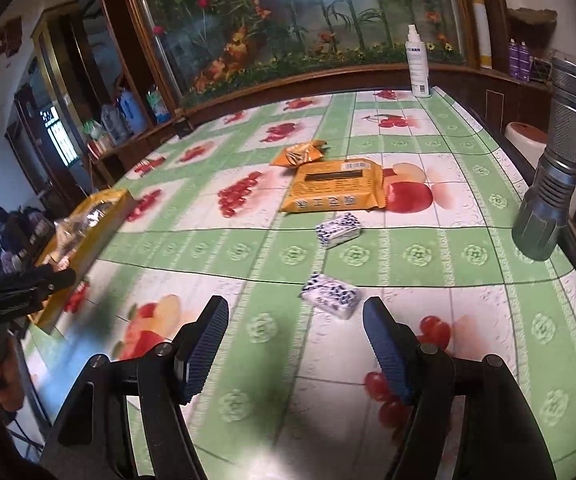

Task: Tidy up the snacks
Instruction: 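Move both open tools back toward the remaining snacks on the table, then grasp a black-and-white milk candy with left tool while right tool grasps another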

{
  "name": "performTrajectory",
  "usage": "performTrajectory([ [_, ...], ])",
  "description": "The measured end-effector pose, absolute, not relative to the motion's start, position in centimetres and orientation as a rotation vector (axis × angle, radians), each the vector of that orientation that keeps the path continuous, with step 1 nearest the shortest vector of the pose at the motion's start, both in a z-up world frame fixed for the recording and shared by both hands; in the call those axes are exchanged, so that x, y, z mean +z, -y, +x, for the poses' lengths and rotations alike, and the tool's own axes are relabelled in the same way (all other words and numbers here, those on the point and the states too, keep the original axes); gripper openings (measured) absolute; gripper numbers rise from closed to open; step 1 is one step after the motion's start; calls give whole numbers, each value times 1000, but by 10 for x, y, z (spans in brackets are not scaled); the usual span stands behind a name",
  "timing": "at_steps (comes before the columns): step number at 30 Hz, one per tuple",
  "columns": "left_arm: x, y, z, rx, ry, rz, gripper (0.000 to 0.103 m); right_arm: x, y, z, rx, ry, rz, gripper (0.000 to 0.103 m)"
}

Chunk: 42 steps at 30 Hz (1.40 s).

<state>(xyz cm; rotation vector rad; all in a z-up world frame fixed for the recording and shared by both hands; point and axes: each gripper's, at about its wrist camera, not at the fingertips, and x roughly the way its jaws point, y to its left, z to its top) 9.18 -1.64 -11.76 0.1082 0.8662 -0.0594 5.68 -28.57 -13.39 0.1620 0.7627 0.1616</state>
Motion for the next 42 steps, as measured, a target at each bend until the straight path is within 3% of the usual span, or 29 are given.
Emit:
performTrajectory([
  [7,-122,33,94,-120,-894,115,77,-137,277,84,168,-805,-13,63],
  [12,-121,53,103,-199,-915,120,77,-151,271,105,184,-880,-104,35],
  [14,-119,66,108,-236,-919,131,77,-155,269,107,198,-892,-121,31],
  [15,-119,73,111,-255,-921,137,77,-155,269,106,200,-898,-127,20],
  [32,-135,256,157,-582,-931,307,76,-104,353,24,158,-663,298,20],
  [35,-147,275,165,-586,-963,336,62,-102,362,14,151,-649,323,20],
  [38,-154,280,173,-592,-961,307,53,-104,366,8,145,-646,338,21],
  [41,-152,278,174,-592,-959,292,16,-107,368,6,146,-647,349,21],
  [42,-152,277,174,-596,-964,285,16,-107,367,6,146,-645,350,21],
])
